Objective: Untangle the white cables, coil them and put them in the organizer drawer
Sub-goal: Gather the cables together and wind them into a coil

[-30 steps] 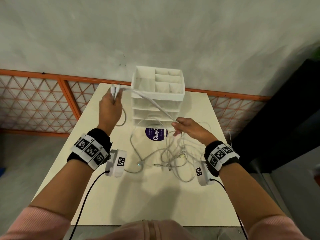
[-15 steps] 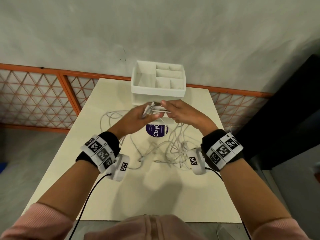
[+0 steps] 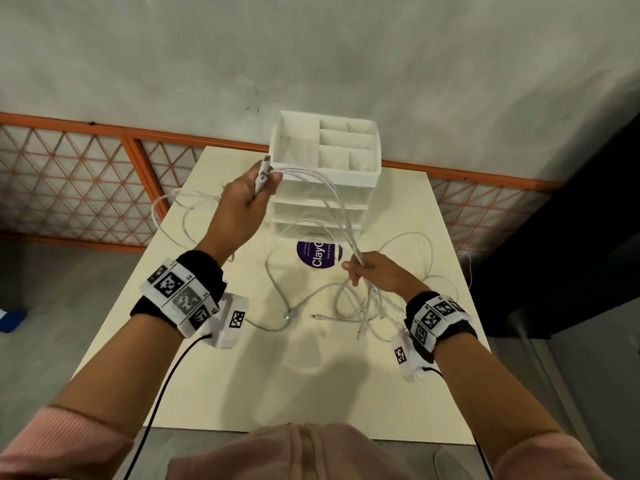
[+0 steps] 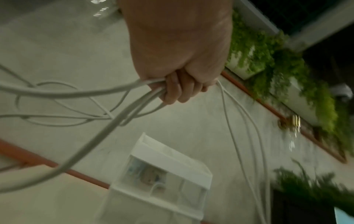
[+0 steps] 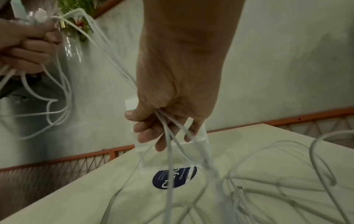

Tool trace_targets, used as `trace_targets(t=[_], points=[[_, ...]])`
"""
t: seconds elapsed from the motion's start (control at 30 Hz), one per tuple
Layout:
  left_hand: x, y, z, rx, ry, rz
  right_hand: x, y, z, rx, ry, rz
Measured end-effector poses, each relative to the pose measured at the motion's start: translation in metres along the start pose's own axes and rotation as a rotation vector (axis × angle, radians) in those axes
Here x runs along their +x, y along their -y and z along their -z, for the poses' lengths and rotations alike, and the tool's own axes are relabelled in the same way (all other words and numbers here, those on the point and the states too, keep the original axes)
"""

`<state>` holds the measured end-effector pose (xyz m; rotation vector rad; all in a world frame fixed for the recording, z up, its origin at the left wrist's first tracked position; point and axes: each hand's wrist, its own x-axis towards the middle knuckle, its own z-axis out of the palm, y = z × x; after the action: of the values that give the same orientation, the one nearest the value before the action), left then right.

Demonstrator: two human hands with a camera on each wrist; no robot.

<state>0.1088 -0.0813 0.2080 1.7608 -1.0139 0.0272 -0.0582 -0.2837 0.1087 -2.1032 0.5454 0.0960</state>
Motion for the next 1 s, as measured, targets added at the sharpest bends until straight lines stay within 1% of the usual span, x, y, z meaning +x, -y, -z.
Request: trace_targets(t=[0.1, 0.17, 0.2, 0.23, 0.3, 0.33, 0.4, 0.47, 0.53, 0.6, 0.63, 0.7, 0.77, 0.83, 0.87, 0.9, 0.97, 1.0], points=[[-0.011, 0.007, -0.002, 0.053, 0.028, 0.006, -0.003, -0.002, 0.002, 0.086, -0.14, -0.012], [-0.018, 0.016, 0.002, 0.03, 0.025, 0.065, -0.006, -0.004, 0.007, 0.128, -0.251, -0.036], [-0.021, 0.02, 0.006, 0.001, 0.024, 0.108, -0.008, -0.008, 0.008, 0.132, -0.28, -0.05], [-0.024, 0.024, 0.011, -0.038, 0.023, 0.141, -0.01, -0.011, 0.01, 0.127, -0.281, -0.061], [-0.034, 0.031, 0.023, -0.086, 0.049, 0.206, -0.013, -0.023, 0.008, 0.085, -0.212, -0.064], [-0.039, 0.035, 0.028, -0.055, 0.079, 0.256, -0.015, -0.029, 0.004, 0.061, -0.159, -0.075], [-0.049, 0.045, 0.034, 0.133, 0.141, 0.394, -0.021, -0.038, -0.007, 0.024, -0.057, -0.112], [-0.061, 0.056, 0.036, 0.311, 0.274, 0.57, -0.027, -0.042, -0.02, -0.004, 0.041, -0.167], [-0.074, 0.064, 0.036, 0.438, 0.479, 0.716, -0.03, -0.045, -0.032, -0.023, 0.151, -0.256], [-0.088, 0.073, 0.035, 0.476, 0.689, 0.815, -0.029, -0.05, -0.04, -0.084, 0.232, -0.32], [-0.095, 0.076, 0.034, 0.467, 0.774, 0.85, -0.028, -0.054, -0.043, -0.14, 0.256, -0.316], [-0.111, 0.079, 0.03, 0.487, 0.901, 0.89, -0.027, -0.063, -0.049, -0.259, 0.321, -0.291], [-0.126, 0.083, 0.022, 0.53, 0.992, 0.893, -0.025, -0.068, -0.054, -0.334, 0.373, -0.298], [-0.138, 0.088, 0.013, 0.561, 1.058, 0.867, -0.019, -0.066, -0.06, -0.433, 0.371, -0.275], [-0.143, 0.091, 0.01, 0.582, 1.057, 0.847, -0.014, -0.062, -0.065, -0.481, 0.331, -0.241], [-0.145, 0.093, 0.006, 0.595, 1.02, 0.83, -0.008, -0.056, -0.068, -0.498, 0.264, -0.197], [-0.145, 0.095, 0.003, 0.553, 0.88, 0.803, 0.005, -0.04, -0.08, -0.445, 0.153, -0.103], [-0.142, 0.095, 0.002, 0.514, 0.791, 0.782, 0.011, -0.031, -0.087, -0.4, 0.121, -0.05]])
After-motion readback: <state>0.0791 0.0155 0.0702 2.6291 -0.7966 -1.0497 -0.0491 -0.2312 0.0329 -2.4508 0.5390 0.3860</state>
